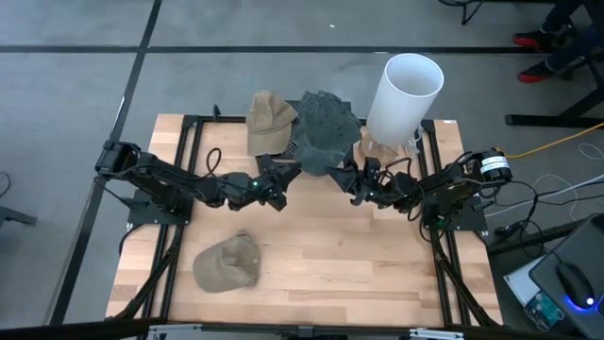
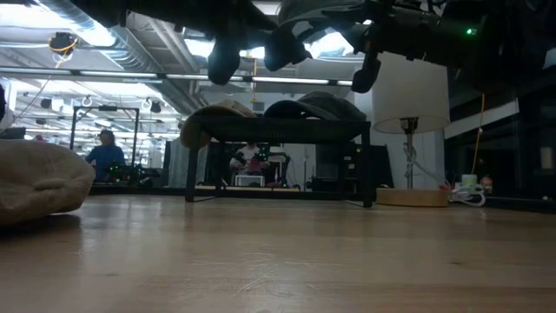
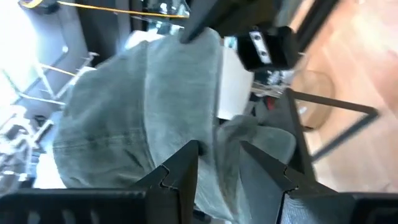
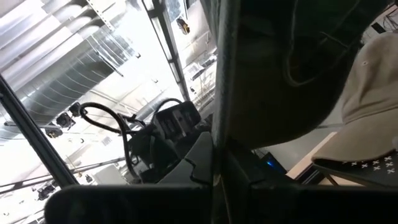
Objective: Pick & Place hat
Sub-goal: Stack the dark green cap on top of the other dark green cap on the shelf
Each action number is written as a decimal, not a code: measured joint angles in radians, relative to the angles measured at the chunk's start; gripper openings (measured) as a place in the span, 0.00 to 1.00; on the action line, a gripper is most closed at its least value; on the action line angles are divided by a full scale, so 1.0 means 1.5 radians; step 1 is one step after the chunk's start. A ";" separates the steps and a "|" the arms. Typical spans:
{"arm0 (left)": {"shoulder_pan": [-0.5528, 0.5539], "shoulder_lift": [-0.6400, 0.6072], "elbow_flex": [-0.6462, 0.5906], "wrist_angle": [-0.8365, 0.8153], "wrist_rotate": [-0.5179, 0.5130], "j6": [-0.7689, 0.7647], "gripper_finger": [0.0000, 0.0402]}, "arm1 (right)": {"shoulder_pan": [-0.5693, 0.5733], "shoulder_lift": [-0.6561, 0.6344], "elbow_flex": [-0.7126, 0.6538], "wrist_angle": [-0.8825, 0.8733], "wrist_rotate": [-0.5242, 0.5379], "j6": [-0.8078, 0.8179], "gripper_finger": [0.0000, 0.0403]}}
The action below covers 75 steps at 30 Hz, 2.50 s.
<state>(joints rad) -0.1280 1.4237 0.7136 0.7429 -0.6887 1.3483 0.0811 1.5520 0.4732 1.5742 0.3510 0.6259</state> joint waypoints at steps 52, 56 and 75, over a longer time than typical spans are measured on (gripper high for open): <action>-0.005 0.002 0.000 0.131 -0.121 0.052 0.01 | 0.006 -0.116 -0.003 -0.351 -0.247 -0.147 0.26; 0.007 0.002 0.000 0.123 -0.118 0.035 0.01 | 0.018 -0.235 -0.003 -0.577 -0.265 -0.218 0.26; 0.083 0.002 0.122 -0.178 -0.067 -0.038 0.01 | 0.068 -0.418 -0.003 -1.050 -0.194 -0.352 0.26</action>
<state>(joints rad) -0.0031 1.4269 0.8965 0.4755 -0.7889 1.2909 0.1833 0.9257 0.4686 -0.0012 0.0601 0.0975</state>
